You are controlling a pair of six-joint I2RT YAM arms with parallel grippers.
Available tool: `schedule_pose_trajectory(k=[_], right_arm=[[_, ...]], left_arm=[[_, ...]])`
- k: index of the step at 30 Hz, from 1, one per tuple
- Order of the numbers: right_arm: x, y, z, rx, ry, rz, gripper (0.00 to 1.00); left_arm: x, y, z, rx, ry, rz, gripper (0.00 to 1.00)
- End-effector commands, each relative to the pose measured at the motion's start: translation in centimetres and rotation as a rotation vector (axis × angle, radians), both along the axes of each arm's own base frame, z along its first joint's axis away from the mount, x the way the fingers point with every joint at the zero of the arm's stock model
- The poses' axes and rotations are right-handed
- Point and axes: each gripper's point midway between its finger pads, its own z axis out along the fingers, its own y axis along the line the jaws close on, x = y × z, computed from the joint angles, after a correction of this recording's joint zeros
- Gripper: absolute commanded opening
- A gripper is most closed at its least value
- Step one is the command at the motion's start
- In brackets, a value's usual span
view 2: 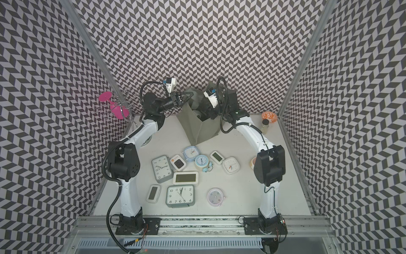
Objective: Put the alarm clock into the canvas bag
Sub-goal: Adjust the canvas bag at the center of the board.
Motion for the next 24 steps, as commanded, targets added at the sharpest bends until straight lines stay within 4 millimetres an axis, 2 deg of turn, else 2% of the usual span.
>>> schedule_pose_trajectory(k=[1, 7, 12, 17, 21, 24], right_arm=[[0.2, 1.2, 1.8, 0.044, -0.107, 0.081, 0.57], [0.1, 2.2, 1.9, 0.096, -0.125, 0.150, 0.55], [0.5, 2.7, 1.9, 0.118, -0.138, 0.165, 0.36], [0.2, 3.0, 2.2, 0.133, -0.152, 0.194, 0.23], [-0.4, 2.6, 2.6, 0.127, -0.161, 0.188, 0.05], [-1.2, 1.8, 3.6, 0.118, -0.180, 0.152, 0.00]], left_arm=[[-1.0, 0.0, 2.2, -0.016, -0.085, -0.017, 0.00], [-0.9, -0.1, 2.0, -0.008, -0.082, -0.020, 0.00], [-1.0, -0.4, 1.9, -0.001, -0.085, -0.026, 0.00], [-0.9, -0.4, 1.5, 0.011, -0.081, -0.026, 0.00], [-0.8, -0.2, 1.5, 0.021, -0.087, -0.015, 0.00], [-0.3, 0.6, 1.2, 0.041, -0.088, 0.020, 0.00]])
